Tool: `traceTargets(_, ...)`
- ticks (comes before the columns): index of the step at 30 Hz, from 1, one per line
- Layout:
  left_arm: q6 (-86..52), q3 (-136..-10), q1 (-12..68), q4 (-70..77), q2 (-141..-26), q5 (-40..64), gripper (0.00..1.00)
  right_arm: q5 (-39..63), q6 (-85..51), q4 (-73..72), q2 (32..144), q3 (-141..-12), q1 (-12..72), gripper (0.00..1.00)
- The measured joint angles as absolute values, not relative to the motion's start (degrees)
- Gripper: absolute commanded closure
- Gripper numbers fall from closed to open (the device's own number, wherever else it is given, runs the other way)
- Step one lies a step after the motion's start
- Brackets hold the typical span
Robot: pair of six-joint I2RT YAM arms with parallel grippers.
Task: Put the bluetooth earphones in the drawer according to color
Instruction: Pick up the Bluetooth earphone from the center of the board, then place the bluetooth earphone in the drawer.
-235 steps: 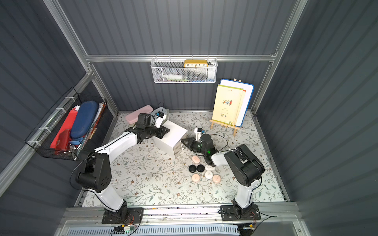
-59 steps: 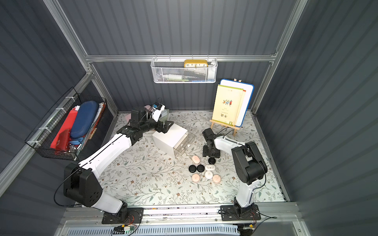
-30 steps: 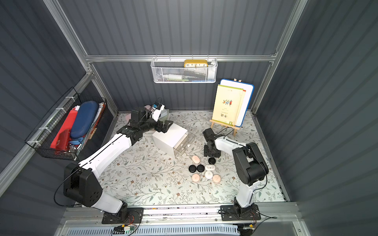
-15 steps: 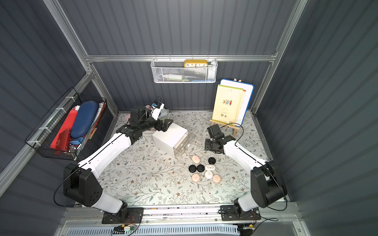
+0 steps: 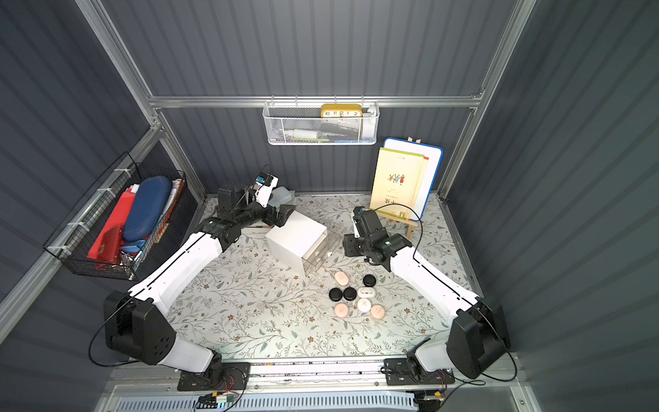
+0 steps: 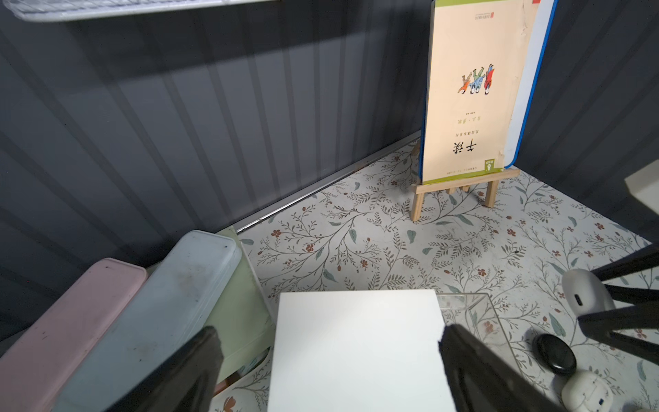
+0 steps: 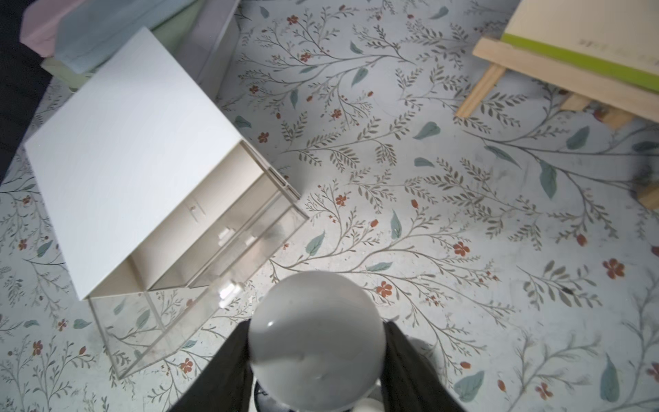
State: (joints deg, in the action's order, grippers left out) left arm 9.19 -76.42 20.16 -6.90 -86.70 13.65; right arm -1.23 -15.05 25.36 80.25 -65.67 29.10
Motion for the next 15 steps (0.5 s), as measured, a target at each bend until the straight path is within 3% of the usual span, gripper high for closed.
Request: traceTargets(15, 12.5, -74.5, 16.8, -8.2, -85.9, 18.3, 0.01, 3.9, -9.7, 21.8, 87.3, -72.6, 34.3, 1.00)
